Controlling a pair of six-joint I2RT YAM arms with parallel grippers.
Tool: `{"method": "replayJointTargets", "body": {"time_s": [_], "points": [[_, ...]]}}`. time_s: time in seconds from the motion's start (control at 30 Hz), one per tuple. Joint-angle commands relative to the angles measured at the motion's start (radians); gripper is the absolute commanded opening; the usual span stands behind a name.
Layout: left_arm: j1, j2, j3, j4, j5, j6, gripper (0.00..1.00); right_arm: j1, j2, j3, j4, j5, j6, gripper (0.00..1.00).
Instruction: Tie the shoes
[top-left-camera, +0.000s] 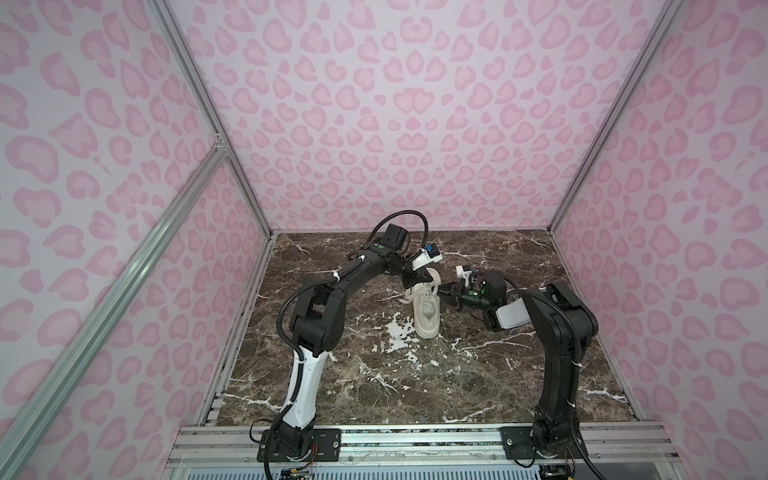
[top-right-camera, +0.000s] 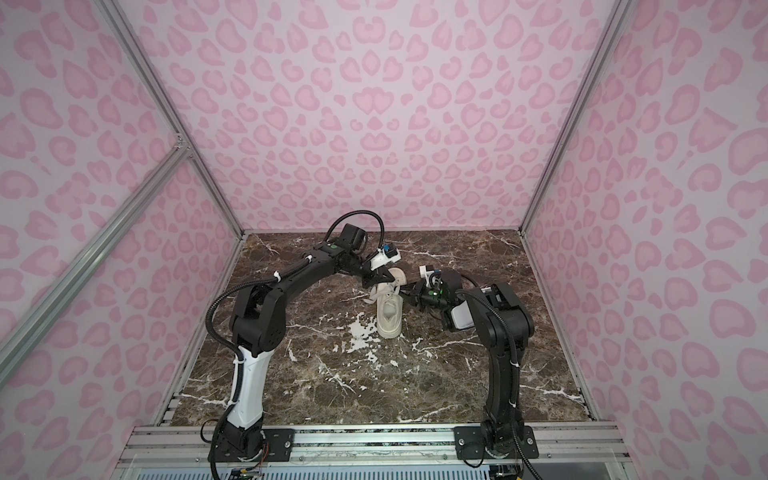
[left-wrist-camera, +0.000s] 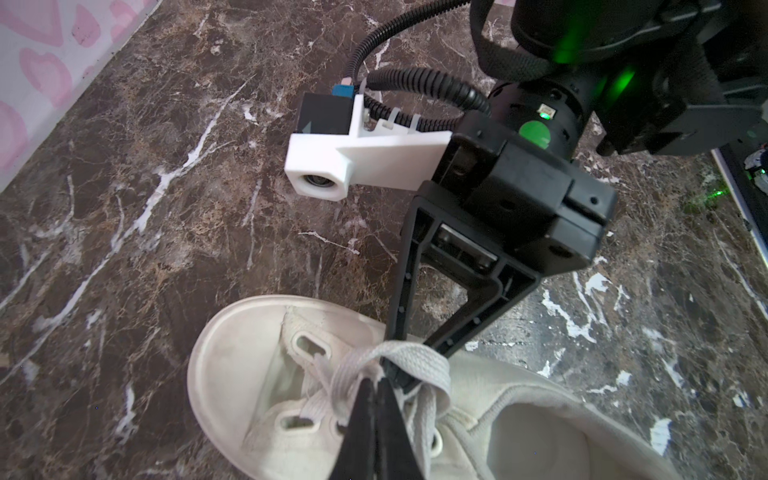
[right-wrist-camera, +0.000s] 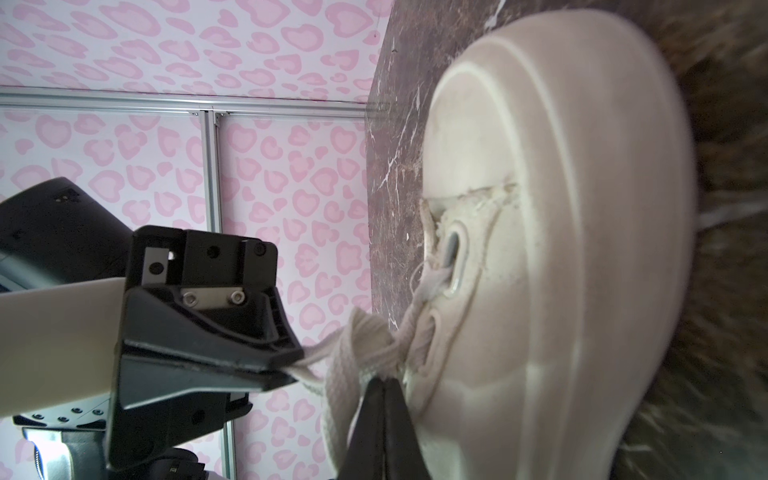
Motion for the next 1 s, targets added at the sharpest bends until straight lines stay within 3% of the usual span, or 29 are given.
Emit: {"method": "replayJointTargets", "body": {"time_s": [0.0, 0.97], "points": [[0.004, -0.004, 0.01, 0.027, -0.01, -0.008, 0.03, -0.002, -0.006, -0.01, 0.003, -0.011, -0.013, 0.0], [0.025, -0.012, 0.012, 0.032, -0.087, -0.017, 0.04, -0.035, -0.087, -0.05, -0.199, -0.018, -0.151, 0.0]]}}
